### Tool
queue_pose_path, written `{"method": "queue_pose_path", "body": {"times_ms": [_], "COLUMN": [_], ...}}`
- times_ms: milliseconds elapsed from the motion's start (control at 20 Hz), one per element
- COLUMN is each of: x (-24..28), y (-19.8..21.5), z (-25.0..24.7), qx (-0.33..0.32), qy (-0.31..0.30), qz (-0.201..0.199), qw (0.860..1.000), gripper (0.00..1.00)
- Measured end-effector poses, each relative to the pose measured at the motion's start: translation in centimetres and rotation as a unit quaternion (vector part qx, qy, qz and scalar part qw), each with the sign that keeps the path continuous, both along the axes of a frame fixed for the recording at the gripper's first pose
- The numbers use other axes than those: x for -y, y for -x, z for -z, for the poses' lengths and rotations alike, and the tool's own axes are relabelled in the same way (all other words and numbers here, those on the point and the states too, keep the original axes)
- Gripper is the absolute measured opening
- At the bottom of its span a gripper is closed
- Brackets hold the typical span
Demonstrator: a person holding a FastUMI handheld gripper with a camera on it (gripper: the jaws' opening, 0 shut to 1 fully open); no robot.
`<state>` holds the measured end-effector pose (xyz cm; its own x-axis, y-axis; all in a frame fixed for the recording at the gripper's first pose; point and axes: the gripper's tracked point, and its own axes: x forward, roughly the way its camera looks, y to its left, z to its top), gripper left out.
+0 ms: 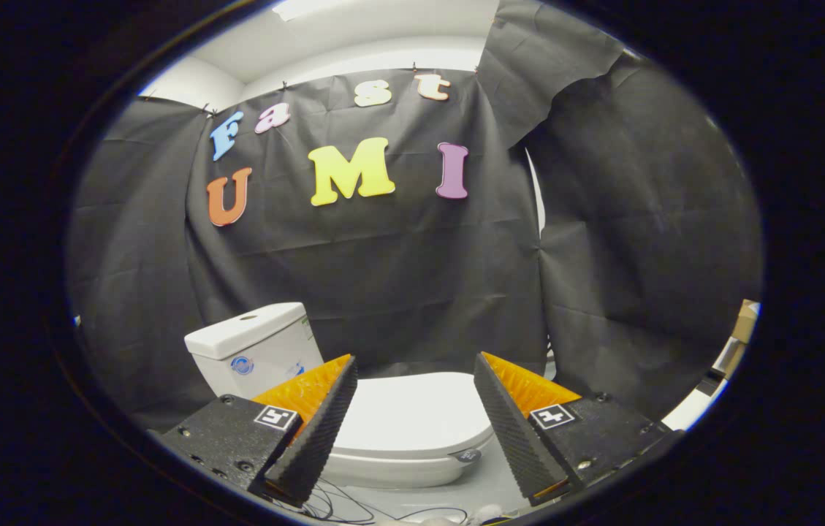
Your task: Open the toilet lid.
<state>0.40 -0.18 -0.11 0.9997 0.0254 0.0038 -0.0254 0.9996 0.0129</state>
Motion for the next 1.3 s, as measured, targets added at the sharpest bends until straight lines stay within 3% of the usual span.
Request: {"method": "queue_pose_path", "body": {"times_ms": [500,850,1050,1300], "x": [2.2,5.6,6.3,7.9], "y": [-3.4,-6.7,-8.0,-9.1], "z": [4.3,10.1,13.5,17.8], "qx": [-0.03,-0.094,-0.149,-0.21], "qy": [-0.052,-0.104,-0.15,-0.22], "qz": [-0.033,-0.032,-0.053,-0.05], "qw": [0.998,0.99,0.976,0.951], "gripper": [1.0,1.0,1.0,0.99]}}
